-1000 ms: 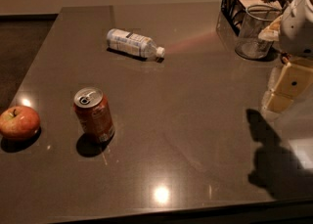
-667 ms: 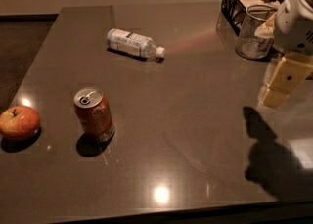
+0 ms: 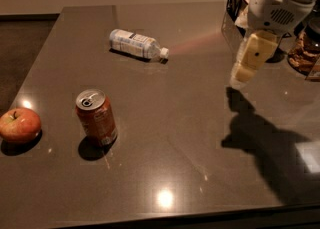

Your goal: Move blue plastic bottle near coke can

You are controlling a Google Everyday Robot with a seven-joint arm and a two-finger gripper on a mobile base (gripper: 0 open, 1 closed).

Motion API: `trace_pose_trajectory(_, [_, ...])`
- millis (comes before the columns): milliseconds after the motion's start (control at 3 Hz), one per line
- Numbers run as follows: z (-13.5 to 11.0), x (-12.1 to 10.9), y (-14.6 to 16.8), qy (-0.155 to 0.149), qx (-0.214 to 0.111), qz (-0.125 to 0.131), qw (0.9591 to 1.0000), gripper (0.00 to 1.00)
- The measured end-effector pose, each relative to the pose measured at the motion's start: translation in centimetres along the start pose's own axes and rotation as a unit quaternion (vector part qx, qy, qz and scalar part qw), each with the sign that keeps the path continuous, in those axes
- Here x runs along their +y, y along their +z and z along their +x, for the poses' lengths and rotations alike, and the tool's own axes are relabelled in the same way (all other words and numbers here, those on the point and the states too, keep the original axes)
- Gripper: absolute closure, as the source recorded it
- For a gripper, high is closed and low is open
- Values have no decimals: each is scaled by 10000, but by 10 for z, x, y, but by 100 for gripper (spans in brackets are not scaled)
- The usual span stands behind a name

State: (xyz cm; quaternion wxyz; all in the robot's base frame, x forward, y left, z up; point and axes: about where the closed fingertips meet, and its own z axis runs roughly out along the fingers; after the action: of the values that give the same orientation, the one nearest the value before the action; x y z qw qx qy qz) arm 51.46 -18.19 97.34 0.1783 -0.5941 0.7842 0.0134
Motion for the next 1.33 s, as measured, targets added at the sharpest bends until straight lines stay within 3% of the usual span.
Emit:
trace_pose_trajectory(667, [-70, -56, 54, 226, -545, -34, 9983, 0])
trace_pose_trajectory(1333, [-140, -95, 117, 452, -882, -248, 9948, 0])
